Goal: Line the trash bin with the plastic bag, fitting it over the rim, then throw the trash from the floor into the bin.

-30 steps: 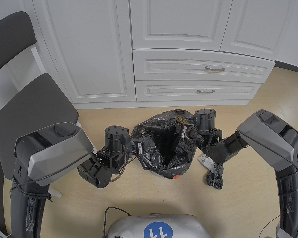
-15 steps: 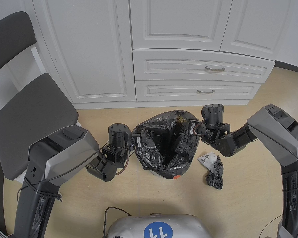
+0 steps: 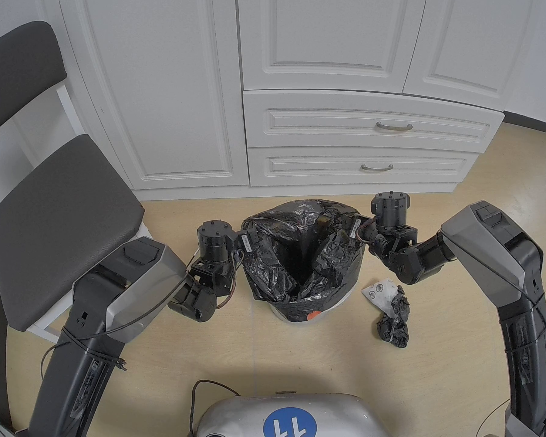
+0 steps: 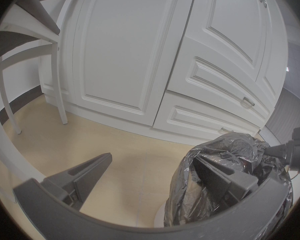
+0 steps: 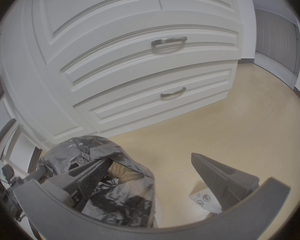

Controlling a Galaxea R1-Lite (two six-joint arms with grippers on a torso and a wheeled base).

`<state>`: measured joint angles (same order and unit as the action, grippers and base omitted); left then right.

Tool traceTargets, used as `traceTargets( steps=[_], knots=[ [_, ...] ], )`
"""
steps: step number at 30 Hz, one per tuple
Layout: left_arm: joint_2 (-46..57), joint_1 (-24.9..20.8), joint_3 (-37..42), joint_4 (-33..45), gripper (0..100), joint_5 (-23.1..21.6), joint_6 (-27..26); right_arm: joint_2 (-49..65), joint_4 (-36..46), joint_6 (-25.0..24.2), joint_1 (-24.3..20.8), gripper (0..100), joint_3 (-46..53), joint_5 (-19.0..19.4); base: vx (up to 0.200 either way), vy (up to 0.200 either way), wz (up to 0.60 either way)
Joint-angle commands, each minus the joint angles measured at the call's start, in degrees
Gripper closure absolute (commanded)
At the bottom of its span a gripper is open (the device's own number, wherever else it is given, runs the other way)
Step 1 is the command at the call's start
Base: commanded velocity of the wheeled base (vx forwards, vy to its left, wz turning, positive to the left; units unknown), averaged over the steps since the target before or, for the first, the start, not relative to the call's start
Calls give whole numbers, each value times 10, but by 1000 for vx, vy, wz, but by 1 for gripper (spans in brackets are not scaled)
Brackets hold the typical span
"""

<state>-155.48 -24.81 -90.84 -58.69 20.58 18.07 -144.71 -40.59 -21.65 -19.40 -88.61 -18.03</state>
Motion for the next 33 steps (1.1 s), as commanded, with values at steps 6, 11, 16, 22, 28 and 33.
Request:
traceTargets(
  steps=[6, 11, 16, 22, 28, 33],
  knots=[
    [-20, 1, -9, -1, 0, 1, 0, -41, 1, -10, 10, 0, -38, -1, 0, 0, 0],
    [-21, 1, -7, 3, 0, 1, 0, -45, 7, -9, 14, 0, -39, -1, 0, 0, 0],
    [-11, 1, 15, 15, 0, 3, -8, -48, 8, -9, 15, 0, -34, 0, 0, 0, 0],
    [83, -3, 116, 13, 0, -7, -19, 30, 6, -6, 0, 0, 31, 1, 0, 0, 0],
    [178, -19, 230, 15, 0, -55, -55, 116, 3, 15, -33, 0, 116, 0, 0, 0, 0],
    [212, -31, 298, 24, 0, -83, -98, 151, 1, 39, -70, 0, 182, 0, 0, 0, 0]
  ],
)
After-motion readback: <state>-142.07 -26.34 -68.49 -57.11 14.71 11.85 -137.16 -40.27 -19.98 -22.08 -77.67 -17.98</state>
